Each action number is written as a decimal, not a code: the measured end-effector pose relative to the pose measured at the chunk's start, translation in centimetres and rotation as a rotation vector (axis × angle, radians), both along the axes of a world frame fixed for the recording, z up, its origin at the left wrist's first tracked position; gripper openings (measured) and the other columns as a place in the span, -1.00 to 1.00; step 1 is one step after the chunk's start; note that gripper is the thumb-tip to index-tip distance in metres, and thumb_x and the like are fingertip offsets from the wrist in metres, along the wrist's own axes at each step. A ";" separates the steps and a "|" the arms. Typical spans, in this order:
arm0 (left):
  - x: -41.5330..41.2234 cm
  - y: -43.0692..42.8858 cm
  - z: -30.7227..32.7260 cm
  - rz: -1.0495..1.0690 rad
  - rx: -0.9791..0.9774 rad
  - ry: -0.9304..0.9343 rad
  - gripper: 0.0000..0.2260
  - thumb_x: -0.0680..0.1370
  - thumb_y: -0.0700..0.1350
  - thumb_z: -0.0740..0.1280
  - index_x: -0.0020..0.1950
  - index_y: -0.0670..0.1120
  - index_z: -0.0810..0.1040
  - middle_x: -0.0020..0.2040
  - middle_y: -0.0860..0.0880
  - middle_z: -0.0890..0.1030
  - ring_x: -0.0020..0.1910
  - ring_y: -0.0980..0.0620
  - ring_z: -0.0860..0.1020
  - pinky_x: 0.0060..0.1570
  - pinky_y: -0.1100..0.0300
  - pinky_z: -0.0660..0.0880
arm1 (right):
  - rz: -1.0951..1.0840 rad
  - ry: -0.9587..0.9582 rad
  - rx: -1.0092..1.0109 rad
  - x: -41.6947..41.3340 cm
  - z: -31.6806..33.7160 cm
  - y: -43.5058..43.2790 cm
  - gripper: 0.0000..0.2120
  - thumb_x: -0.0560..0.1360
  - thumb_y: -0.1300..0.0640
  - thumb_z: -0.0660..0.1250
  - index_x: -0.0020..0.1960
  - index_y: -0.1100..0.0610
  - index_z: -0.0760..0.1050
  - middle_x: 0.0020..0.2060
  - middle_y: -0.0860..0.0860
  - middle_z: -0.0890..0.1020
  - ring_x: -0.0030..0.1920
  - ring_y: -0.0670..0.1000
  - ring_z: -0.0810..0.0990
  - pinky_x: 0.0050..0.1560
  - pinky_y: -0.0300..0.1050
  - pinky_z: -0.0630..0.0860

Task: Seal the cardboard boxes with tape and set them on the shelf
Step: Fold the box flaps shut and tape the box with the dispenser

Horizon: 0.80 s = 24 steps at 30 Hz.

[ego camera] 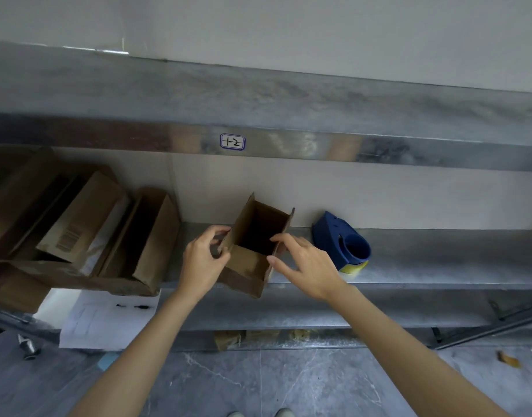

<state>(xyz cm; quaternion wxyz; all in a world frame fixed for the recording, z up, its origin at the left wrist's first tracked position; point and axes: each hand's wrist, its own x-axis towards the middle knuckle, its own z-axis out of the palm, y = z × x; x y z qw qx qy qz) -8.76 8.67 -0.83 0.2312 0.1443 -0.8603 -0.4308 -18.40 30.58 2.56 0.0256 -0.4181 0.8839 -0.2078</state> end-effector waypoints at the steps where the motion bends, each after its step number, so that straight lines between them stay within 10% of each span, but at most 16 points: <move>1: -0.3 -0.3 0.2 -0.022 -0.001 0.002 -0.64 0.48 -0.34 0.43 0.20 -0.03 0.60 0.07 0.09 0.65 0.06 0.12 0.61 0.06 0.09 0.61 | 0.004 -0.014 -0.015 -0.2 0.2 0.4 -0.42 0.56 -0.38 -0.08 0.39 -0.07 0.32 0.21 -0.10 0.56 0.20 -0.08 0.49 -0.09 -0.08 0.51; 9: -4.0 -2.3 1.3 -0.169 0.057 -0.053 -0.56 0.47 -0.39 0.38 0.00 0.20 0.60 -0.02 0.16 0.67 0.04 0.19 0.62 0.06 0.16 0.56 | -0.117 0.093 -0.071 -2.6 -0.2 3.1 -0.60 0.51 0.01 0.33 0.33 0.01 0.43 0.15 -0.05 0.52 0.13 -0.02 0.48 -0.29 -0.23 0.40; 16: -5.8 -2.3 2.0 -0.181 0.054 -0.063 -0.61 0.48 -0.39 0.40 0.04 0.11 0.60 0.02 0.11 0.63 0.04 0.21 0.58 0.06 0.26 0.52 | -0.143 0.083 -0.121 -4.2 -0.9 3.4 -0.59 0.44 0.12 0.48 0.25 0.07 0.50 0.29 0.05 0.44 0.23 0.12 0.48 0.01 0.02 0.59; 24: -1.1 0.4 1.7 0.160 0.105 0.048 -0.54 0.45 -0.17 0.52 0.30 -0.08 0.47 0.20 0.04 0.43 0.09 0.11 0.48 -0.04 0.24 0.50 | -0.138 -0.068 -0.215 -3.7 -1.2 3.0 -0.63 0.48 0.14 0.47 0.24 0.10 0.46 0.14 -0.01 0.50 0.01 -0.12 0.48 -0.02 -0.58 0.30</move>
